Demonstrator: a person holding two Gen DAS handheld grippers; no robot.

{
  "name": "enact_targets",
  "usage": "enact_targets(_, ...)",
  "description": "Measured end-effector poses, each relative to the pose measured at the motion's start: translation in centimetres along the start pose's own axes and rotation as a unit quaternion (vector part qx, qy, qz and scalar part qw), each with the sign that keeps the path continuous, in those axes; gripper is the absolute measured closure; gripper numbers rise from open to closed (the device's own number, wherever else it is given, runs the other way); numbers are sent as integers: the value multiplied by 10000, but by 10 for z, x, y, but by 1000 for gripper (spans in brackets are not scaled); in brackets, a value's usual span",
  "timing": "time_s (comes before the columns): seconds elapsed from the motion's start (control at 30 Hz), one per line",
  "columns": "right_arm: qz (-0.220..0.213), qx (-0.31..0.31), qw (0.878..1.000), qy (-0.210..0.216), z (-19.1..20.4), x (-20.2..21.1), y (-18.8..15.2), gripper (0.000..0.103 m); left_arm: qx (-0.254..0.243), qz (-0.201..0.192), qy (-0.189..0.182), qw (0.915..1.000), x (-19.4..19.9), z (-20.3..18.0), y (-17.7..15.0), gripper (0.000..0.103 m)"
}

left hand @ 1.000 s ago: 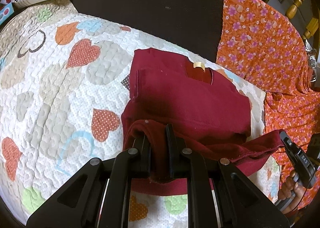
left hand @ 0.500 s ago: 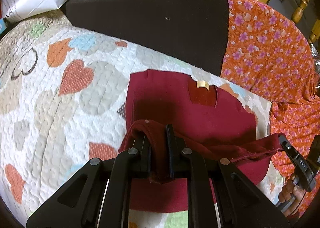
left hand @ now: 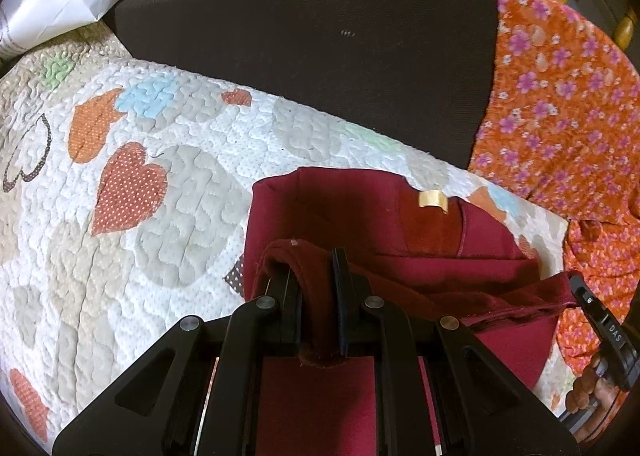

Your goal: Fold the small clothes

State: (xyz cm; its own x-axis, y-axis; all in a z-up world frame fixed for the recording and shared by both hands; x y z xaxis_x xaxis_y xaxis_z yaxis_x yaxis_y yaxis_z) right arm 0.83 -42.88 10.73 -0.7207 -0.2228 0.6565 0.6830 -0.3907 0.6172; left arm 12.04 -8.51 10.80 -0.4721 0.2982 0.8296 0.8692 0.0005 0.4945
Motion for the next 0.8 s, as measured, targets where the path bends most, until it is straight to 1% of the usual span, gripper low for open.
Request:
enact_targets(0.1,58,-97,9999,8,-6,-11,4,93,-17,21,48,10000,-9,0,6,92)
enact_targets(0.33,99,-59,9999,-84,-13,-31,17,93,-40,-3,95,9999,-22,-4,24,92)
enact_targets(0.53,104,-289,9995,-85,-24,-54,27,93,15,46,161,9999,-40,-4,32,92)
enact_targets(0.6,127,-449,9989,-67,-29,-63,28,93,48,84,145,9998,-47,-3,33,92)
enact_targets(0.7,185,-674,9975,-36,-40,-78,28,93,-71,157,7,9999,-55,-5,34,92)
enact_targets(0.8,260,-841,9961,-2,-47,-88,30,92,-23,275,-118,9995,-63,-2,38,91)
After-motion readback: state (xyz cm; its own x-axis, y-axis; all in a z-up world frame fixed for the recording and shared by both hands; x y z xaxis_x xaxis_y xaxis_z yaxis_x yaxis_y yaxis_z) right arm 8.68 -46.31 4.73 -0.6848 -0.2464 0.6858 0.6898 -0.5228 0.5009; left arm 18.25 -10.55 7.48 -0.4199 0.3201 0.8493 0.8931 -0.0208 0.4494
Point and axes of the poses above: each gripper's, at about its wrist camera, not at the fingertips, and x roughly against the way its jaws point, z to its left, y to its top, the point moved 1 cm from there along -x, roughly the way its jaws point, and after that the axes turned 1 degree about y, right-handed, at the moved point
